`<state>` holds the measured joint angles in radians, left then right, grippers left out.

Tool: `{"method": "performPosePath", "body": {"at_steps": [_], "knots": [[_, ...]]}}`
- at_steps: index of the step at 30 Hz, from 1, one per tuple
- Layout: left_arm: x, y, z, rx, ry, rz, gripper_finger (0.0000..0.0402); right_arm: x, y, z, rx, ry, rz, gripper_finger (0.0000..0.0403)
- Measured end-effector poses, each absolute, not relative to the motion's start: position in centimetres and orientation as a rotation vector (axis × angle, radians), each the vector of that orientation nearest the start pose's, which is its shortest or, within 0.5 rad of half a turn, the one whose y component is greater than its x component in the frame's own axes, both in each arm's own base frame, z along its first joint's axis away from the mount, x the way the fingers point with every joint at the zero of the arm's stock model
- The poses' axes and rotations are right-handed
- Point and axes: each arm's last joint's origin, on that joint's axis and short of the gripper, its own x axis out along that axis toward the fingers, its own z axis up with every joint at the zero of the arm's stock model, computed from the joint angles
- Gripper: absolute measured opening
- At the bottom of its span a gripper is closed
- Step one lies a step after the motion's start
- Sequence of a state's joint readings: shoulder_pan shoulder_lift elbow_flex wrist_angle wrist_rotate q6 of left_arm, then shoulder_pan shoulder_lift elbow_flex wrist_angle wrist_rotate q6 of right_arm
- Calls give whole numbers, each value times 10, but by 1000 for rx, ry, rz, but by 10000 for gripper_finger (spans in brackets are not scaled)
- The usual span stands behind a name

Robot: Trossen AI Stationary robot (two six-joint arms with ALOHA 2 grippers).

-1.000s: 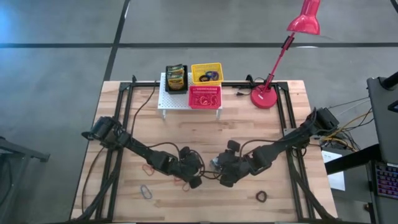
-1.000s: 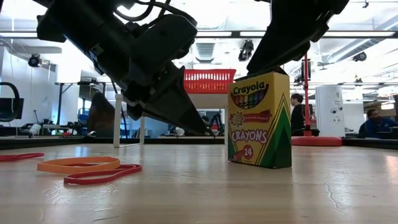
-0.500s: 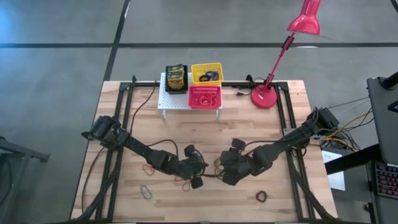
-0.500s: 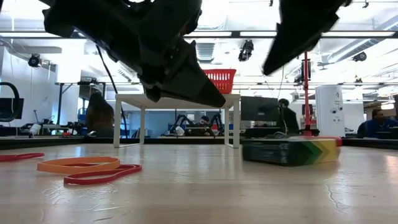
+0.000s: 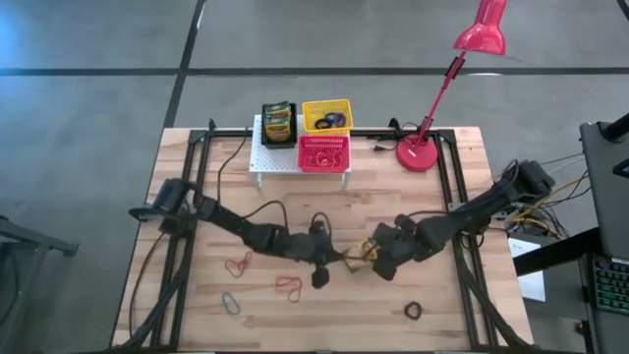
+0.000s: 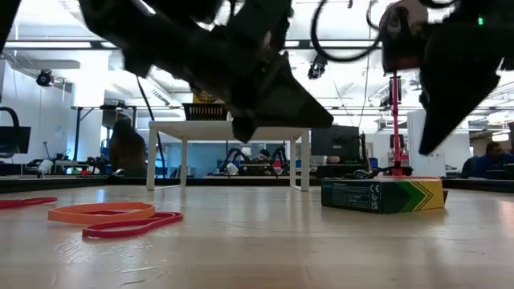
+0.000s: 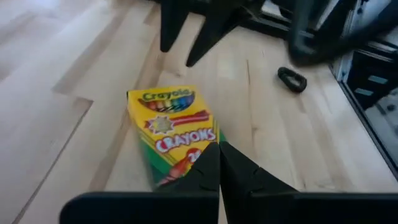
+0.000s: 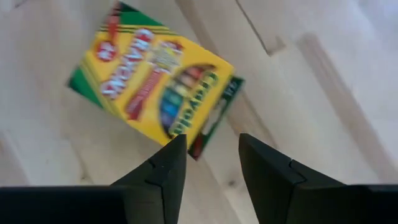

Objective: Pick & Place Office Desk Supplies
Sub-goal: Put the crayon box into the black bin on the shelf

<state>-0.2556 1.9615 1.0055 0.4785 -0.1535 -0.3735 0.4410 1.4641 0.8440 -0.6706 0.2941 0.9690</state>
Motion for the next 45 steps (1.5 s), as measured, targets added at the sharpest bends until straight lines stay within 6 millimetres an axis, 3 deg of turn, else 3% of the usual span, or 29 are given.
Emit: {"method": "performPosePath", "body": {"at_steps": [3,8,16,21,29,37,45], "knots": [[393,-89,135,-314,498,-70,2,222,90,166,470,1088,-452,128],[406,-93,119,-324,564,-117,1,216,85,141,545,1031,-407,102],[416,-86,111,-351,683,-64,1,217,84,127,548,1008,-387,54],[414,-85,107,-386,711,-76,1,225,88,134,541,942,-322,33],[409,-86,104,-423,805,-131,1,247,96,163,496,851,-243,18],[404,-87,97,-357,858,-122,1,264,106,190,483,773,-149,18],[400,-89,96,-342,898,-107,1,270,115,192,455,785,-113,18]]}}
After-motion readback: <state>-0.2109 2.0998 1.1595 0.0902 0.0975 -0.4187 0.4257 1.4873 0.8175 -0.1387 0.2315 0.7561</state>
